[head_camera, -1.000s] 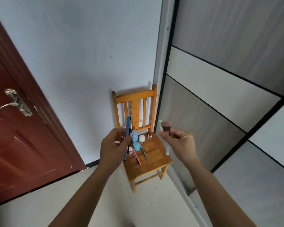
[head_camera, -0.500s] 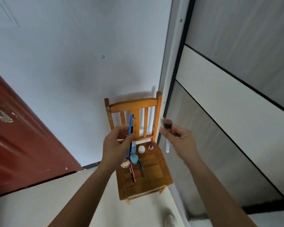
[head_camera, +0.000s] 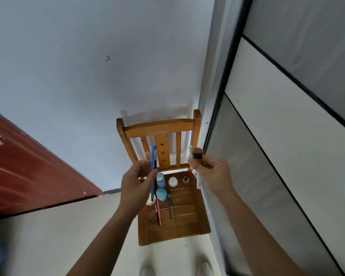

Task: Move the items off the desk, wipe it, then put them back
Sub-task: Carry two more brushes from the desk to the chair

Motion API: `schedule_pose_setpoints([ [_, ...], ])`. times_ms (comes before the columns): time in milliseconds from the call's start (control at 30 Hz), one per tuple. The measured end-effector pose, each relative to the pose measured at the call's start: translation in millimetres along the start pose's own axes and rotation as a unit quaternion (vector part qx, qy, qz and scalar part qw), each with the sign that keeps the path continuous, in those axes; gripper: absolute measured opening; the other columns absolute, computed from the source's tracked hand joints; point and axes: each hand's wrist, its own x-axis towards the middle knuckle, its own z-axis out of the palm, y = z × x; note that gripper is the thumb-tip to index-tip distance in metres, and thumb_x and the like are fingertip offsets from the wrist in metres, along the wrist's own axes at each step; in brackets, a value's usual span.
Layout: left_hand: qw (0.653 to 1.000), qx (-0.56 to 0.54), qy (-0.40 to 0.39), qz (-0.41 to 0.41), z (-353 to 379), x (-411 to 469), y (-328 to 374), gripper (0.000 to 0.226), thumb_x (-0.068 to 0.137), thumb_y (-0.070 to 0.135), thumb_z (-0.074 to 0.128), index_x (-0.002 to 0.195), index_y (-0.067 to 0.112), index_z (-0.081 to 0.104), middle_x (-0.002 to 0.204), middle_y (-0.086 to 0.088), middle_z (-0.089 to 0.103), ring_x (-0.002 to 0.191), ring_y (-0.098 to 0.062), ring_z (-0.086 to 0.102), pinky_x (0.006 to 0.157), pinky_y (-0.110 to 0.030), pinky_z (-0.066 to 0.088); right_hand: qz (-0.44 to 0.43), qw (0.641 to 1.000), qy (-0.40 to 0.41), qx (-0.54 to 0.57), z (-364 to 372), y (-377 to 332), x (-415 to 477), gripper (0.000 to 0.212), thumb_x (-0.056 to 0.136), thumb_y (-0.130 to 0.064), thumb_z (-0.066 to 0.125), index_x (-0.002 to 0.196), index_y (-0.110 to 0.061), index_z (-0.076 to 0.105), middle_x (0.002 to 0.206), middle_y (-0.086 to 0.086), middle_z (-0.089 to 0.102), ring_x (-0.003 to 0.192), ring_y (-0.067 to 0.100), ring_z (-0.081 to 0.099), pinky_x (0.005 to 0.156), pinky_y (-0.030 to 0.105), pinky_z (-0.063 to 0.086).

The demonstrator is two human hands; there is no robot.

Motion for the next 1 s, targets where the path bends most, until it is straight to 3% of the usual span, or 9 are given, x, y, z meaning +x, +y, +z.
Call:
schedule_pose_setpoints([
  [167, 1.000, 0.007, -0.010, -0.022, 29, 32, -41, 0.014, 0.090, 0.016, 0.068, 0.104, 0.018, 0.065, 0.095, 0.009, 0.067, 0.089, -0.014, 0.064, 0.071, -0.015, 0.050, 0.035, 0.999, -0.006, -0.018, 13, 43, 29, 0.031, 0.085, -0.039, 0.075, 0.109, -0.019, 0.078, 0.086, -0.011, 0.077, 0.084, 0.009, 0.072, 0.083, 0.031, 0.060],
  [400, 0.991, -0.031, -0.031, -0.130, 106, 53, -163, 0.015, 0.089, 0.018, 0.069, 0.103, 0.022, 0.066, 0.099, 0.010, 0.069, 0.093, -0.011, 0.066, 0.077, -0.023, 0.057, 0.086, 0.995, -0.001, -0.054, 51, 186, 61, 0.024, 0.085, -0.043, 0.075, 0.100, -0.025, 0.078, 0.061, -0.029, 0.064, 0.068, -0.010, 0.063, 0.062, 0.007, 0.043],
  [500, 0.980, -0.037, -0.041, -0.192, 143, 49, -230, 0.015, 0.089, 0.022, 0.070, 0.104, 0.021, 0.066, 0.102, 0.010, 0.069, 0.096, -0.011, 0.066, 0.076, -0.020, 0.057, 0.129, 0.990, -0.006, -0.061, 73, 262, 67, 0.021, 0.086, -0.046, 0.073, 0.089, -0.025, 0.077, 0.067, -0.020, 0.070, 0.076, -0.003, 0.067, 0.073, 0.017, 0.049],
  [667, 0.953, -0.051, -0.066, -0.292, 196, 36, -325, 0.017, 0.090, 0.020, 0.069, 0.106, 0.018, 0.065, 0.106, 0.004, 0.070, 0.098, -0.012, 0.067, 0.087, -0.035, 0.059, 0.216, 0.972, -0.043, -0.081, 106, 365, 72, 0.029, 0.086, -0.056, 0.069, 0.075, -0.029, 0.067, 0.062, -0.025, 0.063, 0.072, 0.007, 0.065, 0.071, 0.021, 0.045],
  [833, 0.950, 0.003, -0.071, -0.303, 238, 36, -387, 0.017, 0.090, 0.015, 0.070, 0.103, 0.022, 0.062, 0.099, 0.010, 0.067, 0.090, -0.003, 0.063, 0.071, -0.015, 0.050, 0.256, 0.960, -0.064, -0.096, 128, 426, 88, 0.025, 0.086, -0.055, 0.069, 0.089, -0.030, 0.072, 0.080, -0.021, 0.069, 0.084, 0.003, 0.065, 0.069, 0.019, 0.043],
  [933, 0.955, 0.034, -0.077, -0.284, 258, 39, -406, 0.019, 0.090, 0.014, 0.069, 0.101, 0.026, 0.061, 0.092, 0.017, 0.065, 0.089, -0.002, 0.062, 0.064, -0.007, 0.044, 0.261, 0.955, -0.062, -0.124, 134, 451, 98, 0.022, 0.088, -0.050, 0.071, 0.077, -0.033, 0.063, 0.077, -0.026, 0.062, 0.078, -0.003, 0.061, 0.068, 0.020, 0.043],
  [1000, 0.956, 0.041, -0.079, -0.280, 268, 42, -416, 0.019, 0.091, 0.015, 0.068, 0.100, 0.029, 0.060, 0.091, 0.020, 0.064, 0.087, 0.000, 0.062, 0.058, -0.006, 0.041, 0.255, 0.952, -0.061, -0.155, 138, 463, 103, 0.029, 0.089, -0.049, 0.070, 0.072, -0.027, 0.062, 0.074, -0.019, 0.065, 0.075, 0.002, 0.063, 0.065, 0.021, 0.041],
])
